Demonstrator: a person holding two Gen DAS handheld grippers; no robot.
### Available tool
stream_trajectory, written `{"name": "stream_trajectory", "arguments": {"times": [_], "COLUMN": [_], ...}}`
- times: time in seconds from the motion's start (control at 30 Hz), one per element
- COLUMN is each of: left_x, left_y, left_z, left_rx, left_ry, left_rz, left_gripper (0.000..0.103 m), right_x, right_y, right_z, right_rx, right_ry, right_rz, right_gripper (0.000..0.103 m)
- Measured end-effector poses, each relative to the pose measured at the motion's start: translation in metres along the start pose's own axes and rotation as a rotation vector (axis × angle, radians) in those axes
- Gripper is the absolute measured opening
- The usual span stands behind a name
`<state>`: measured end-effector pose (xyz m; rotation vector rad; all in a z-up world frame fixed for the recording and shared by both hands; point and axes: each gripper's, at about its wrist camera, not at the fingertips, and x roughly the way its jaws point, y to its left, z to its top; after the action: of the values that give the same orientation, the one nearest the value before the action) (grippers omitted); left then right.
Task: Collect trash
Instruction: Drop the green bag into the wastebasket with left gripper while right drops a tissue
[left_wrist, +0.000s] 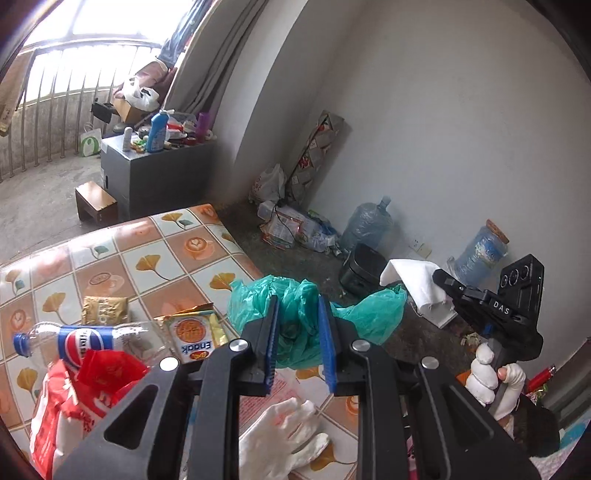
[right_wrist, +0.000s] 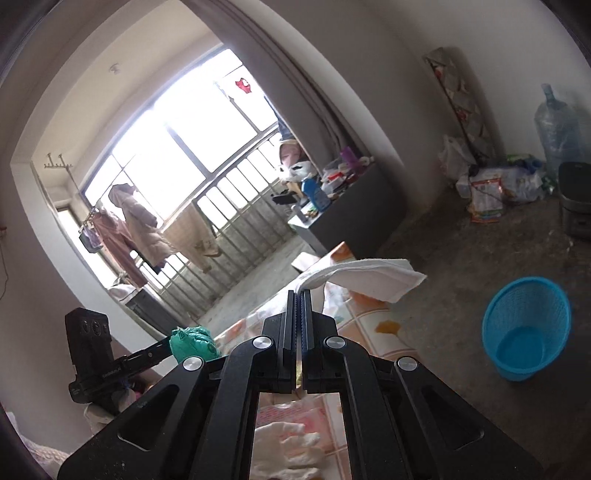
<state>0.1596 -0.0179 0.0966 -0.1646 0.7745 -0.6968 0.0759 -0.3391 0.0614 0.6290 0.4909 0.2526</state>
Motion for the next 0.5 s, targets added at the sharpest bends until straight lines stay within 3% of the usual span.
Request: {"name": "stream_trajectory", "arguments": {"times": [0.17, 0.27, 0.5], "left_x": [0.127, 0.205, 0.359], "left_y": [-0.054, -0.085, -0.142], "left_z": [0.038, 0.043, 0.035], "left_rx": [0.106, 0.174, 0.291], "left_ry": [0.192, 0.303, 0.433], "left_rz": [0.043, 0.040, 0.055], "left_gripper": [0.020, 0.020, 0.023], "right_x": [0.007, 0.023, 0.054], "right_y": [-0.076, -0.121, -0.215], "right_z": [0.005, 0.004, -0.001], "right_rx": [0.103, 0.162, 0.252], "right_ry": [-0.012, 0.018, 0.098], "right_rz": [-0.148, -0.206, -0.334], "right_gripper": [0.001, 0.001, 0.004]}}
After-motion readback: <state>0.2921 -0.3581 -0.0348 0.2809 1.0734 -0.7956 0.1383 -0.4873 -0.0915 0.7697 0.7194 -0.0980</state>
